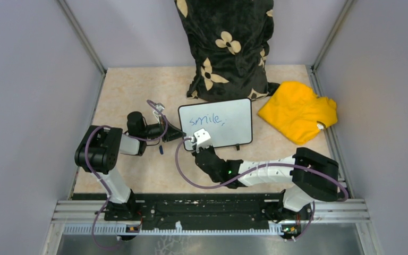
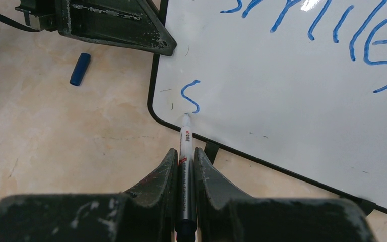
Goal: Write a sentence on the whiteboard
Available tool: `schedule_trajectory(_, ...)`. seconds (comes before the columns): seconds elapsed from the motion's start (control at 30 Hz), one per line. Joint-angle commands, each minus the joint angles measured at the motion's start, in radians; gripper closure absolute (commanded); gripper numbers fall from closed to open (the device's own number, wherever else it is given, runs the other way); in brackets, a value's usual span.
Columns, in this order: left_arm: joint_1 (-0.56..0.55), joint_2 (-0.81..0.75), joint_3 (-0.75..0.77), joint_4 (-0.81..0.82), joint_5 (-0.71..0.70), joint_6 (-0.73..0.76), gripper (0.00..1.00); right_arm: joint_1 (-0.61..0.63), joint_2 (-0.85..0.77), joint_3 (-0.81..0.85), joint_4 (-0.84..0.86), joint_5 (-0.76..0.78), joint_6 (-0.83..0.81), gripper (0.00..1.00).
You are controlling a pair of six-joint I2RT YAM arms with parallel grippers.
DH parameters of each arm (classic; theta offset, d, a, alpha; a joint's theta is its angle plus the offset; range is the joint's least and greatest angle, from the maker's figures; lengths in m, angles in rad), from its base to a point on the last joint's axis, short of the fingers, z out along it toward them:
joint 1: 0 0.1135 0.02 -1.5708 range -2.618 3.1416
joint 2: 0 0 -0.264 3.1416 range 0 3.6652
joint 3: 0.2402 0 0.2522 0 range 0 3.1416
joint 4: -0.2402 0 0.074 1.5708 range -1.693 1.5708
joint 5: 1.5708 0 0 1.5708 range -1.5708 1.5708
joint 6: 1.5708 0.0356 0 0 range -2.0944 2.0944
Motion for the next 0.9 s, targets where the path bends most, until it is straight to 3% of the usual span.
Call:
schedule_trajectory(0.0, -0.014, 0.020, 0.011, -0.037, -0.009, 0.015, 1.00, -0.001, 0.018, 0.048, 0.053, -0.008, -0.007, 1.00)
schedule_trajectory(0.5, -0.014, 0.021, 0.011, -0.040, -0.009, 0.016, 1.00, -0.001, 0.040, 0.092, 0.072, -0.017, -0.030, 1.00)
schedule_trajectory(0.87, -0.015, 0.020, 0.013, -0.042, -0.007, 0.016, 1.00, -0.002, -0.142, 0.024, 0.041, 0.018, -0.026, 1.00)
